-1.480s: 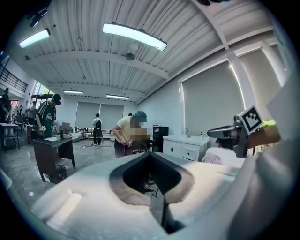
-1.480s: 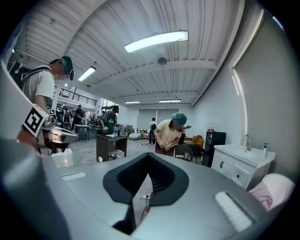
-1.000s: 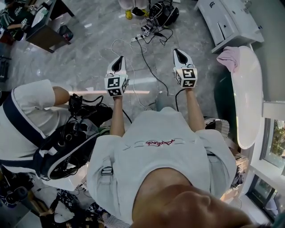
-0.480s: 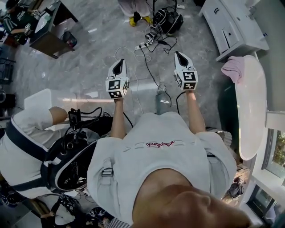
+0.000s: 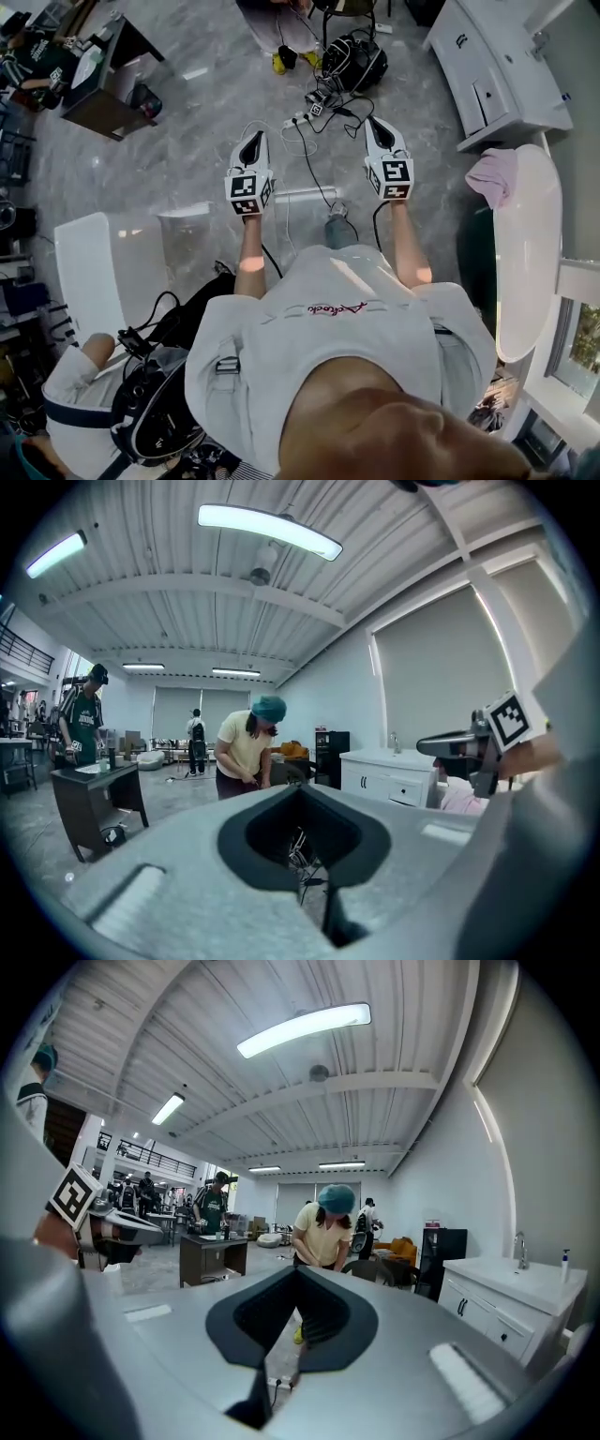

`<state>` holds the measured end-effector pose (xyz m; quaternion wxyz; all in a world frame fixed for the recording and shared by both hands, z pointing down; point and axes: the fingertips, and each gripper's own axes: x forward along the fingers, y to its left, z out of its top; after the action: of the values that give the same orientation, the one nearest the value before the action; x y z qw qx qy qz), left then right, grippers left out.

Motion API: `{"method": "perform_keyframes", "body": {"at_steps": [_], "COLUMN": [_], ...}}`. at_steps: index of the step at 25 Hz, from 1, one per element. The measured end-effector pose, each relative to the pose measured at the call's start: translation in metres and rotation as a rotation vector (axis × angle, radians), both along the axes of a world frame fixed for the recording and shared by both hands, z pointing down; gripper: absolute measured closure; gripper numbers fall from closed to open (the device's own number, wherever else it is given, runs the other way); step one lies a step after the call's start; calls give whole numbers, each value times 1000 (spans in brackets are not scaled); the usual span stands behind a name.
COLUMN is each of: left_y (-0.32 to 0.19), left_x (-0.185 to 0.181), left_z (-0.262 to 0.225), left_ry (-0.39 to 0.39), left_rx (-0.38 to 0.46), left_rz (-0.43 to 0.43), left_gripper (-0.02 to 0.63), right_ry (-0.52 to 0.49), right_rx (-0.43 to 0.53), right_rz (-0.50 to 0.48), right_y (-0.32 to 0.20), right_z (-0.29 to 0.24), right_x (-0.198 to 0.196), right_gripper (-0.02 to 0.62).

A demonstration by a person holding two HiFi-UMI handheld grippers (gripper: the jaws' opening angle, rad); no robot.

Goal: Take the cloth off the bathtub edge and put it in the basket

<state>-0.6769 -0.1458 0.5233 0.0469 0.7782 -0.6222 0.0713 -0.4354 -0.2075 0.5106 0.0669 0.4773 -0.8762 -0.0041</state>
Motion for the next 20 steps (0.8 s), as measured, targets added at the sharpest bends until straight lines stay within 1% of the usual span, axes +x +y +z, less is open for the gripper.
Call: {"method": "perform_keyframes", "body": {"at_steps": [6,9,13,17,20], "left_y": [-73,-112,-165,-199,-216], "left_x": [23,40,68,91,108], "left_z": [-9,-25,-40,-36,-32], "left_ry": [1,12,-3,-6,-9], "left_rx": [-3,21,51,38,30], "left_rz": [22,43,75,100,129], "left_gripper": [606,606,606,606,606], "right_ry": [-11,-9,-30,-32,-36], "right_rx": [3,13,25,12,7], "right_rz": [22,29,44,58,75], "right_y": [-62,-94,-134,-161,-173], "right_z": [-9,-19,-28,-25,-21], "right_x": [24,35,54,73,83], "right_gripper": [589,589,589,589,589]}}
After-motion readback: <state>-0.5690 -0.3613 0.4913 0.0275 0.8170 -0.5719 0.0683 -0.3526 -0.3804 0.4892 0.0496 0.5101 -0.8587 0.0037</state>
